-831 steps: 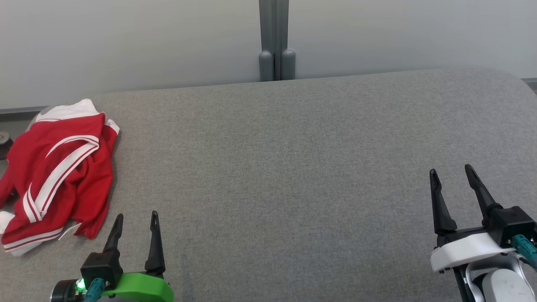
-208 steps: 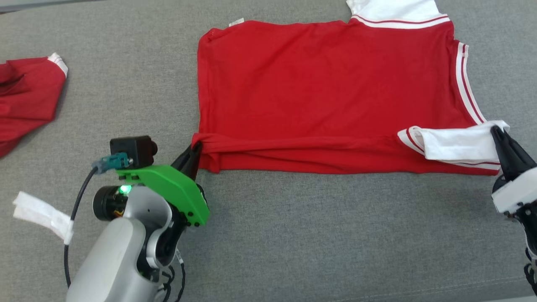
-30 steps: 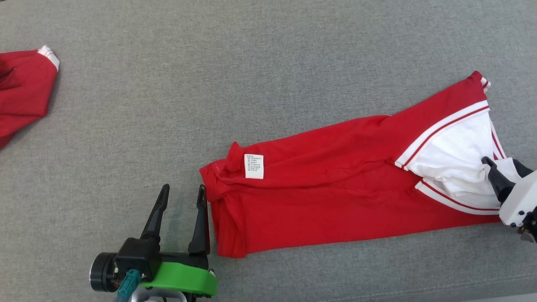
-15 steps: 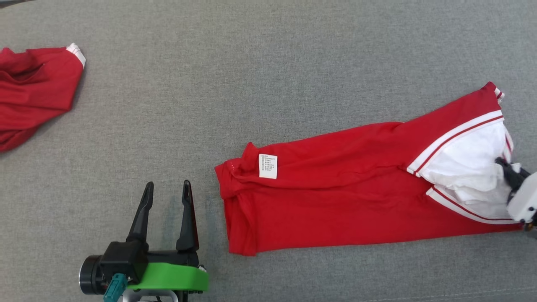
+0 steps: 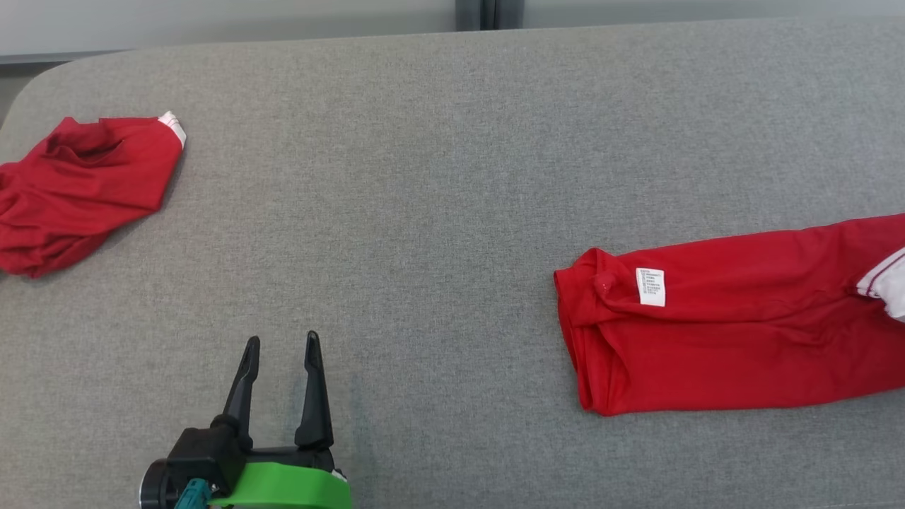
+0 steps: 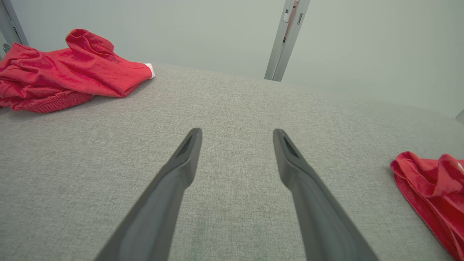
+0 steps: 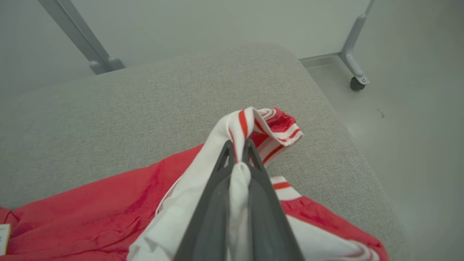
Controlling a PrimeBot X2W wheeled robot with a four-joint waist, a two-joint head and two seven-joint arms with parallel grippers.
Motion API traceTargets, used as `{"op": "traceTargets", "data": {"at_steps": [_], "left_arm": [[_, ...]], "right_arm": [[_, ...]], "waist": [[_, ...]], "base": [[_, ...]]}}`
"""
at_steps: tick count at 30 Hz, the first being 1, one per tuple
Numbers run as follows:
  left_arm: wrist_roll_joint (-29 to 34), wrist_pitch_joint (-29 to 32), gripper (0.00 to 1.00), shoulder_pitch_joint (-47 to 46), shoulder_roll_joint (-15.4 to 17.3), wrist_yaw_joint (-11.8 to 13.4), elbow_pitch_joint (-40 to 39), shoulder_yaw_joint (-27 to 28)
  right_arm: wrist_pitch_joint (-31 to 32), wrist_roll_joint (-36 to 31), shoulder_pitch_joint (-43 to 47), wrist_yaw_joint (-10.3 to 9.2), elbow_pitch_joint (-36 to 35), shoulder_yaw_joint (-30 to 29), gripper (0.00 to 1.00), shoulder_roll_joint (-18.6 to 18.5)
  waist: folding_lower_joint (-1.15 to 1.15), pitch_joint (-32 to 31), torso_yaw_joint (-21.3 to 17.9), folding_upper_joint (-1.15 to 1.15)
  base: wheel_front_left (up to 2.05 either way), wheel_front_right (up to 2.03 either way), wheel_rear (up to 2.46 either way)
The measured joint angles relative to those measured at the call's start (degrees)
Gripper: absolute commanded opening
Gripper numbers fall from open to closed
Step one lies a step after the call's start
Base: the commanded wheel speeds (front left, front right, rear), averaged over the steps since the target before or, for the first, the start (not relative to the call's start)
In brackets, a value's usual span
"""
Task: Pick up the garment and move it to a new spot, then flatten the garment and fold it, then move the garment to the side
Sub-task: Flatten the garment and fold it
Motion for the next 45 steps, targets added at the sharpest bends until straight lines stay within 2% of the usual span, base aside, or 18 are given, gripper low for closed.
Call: {"op": "traceTargets", "data": {"at_steps": [5, 10, 16, 19, 23, 33, 34, 35, 36, 40, 45], "left_arm": [[-1.41, 0.0, 1.0, 0.13, -0.05, 0.46, 0.76, -1.77], [-2.38, 0.0, 1.0, -0.42, -0.1, 0.73, 1.66, -3.54], [-3.44, 0.0, 1.0, -0.78, -0.1, 1.54, 2.66, -4.23], [-3.44, 0.0, 1.0, -0.64, -0.1, 1.53, 3.28, -4.7], [-3.34, 0.0, 1.0, -0.28, -0.1, 1.54, 3.88, -4.56], [-2.71, 0.0, 1.0, 0.31, -0.1, 1.33, 4.46, -3.19], [-2.64, 0.0, 1.0, 0.31, -0.1, 1.16, 4.57, -3.16], [-2.61, 0.0, 1.0, 0.31, -0.1, 1.12, 4.72, -3.13], [-2.6, 0.0, 1.0, 0.31, -0.1, 1.09, 4.83, -3.05], [-2.33, 0.0, 1.0, 0.31, -0.1, 0.94, 5.19, -2.7], [-1.71, 0.0, 1.0, 0.86, -0.11, 0.82, 5.24, -1.83]], "right_arm": [[4.54, 2.87, 0.54, 0.0, -13.97, 10.51, 0.0, -0.04], [10.16, 1.98, 0.59, 0.0, -21.72, 23.6, 0.0, 4.55], [8.84, -1.4, -1.15, -0.01, -18.23, 30.5, 0.0, 14.44], [7.68, -2.11, -1.82, -0.01, -15.93, 33.19, 0.0, 17.92], [6.36, -2.75, -1.76, -0.01, -14.37, 35.41, 0.0, 19.48], [4.92, -3.14, -0.75, -0.01, -13.79, 39.08, 0.0, 19.36], [4.52, -3.14, -0.76, -0.01, -13.82, 39.35, 0.03, 19.46], [3.87, -3.09, -0.78, -0.02, -14.08, 39.94, 0.83, 19.5], [2.87, -2.89, -0.77, -0.01, -14.39, 40.2, 1.0, 19.85], [-0.88, -1.86, -0.68, -0.01, -16.18, 39.98, 1.0, 20.8], [-8.04, -2.59, 2.1, -0.02, -18.87, 35.41, 1.0, 20.57]], "waist": [[0.0, -1.76, -0.29, 0.0], [0.0, -2.24, 0.21, 0.0], [0.0, -2.43, 1.93, 0.0], [0.0, -2.75, 2.55, 0.0], [0.0, -3.41, 3.11, 0.0], [0.0, -4.21, 1.78, 0.0], [0.0, -4.23, 1.56, 0.0], [0.0, -4.28, 1.32, 0.0], [0.0, -4.35, 1.09, 0.0], [0.0, -4.78, 0.48, 0.0], [0.0, -5.68, 0.02, 0.0]], "base": [[0.0, 0.0, 0.0], [0.0, 0.0, 0.0], [0.0, 0.0, 0.0], [0.0, 0.0, 0.0], [0.0, 0.0, 0.0], [0.0, 0.0, 0.0], [0.0, 0.0, 0.0], [0.0, 0.0, 0.0], [0.0, 0.0, 0.0], [0.0, 0.0, 0.0], [0.0, 0.0, 0.0]]}}
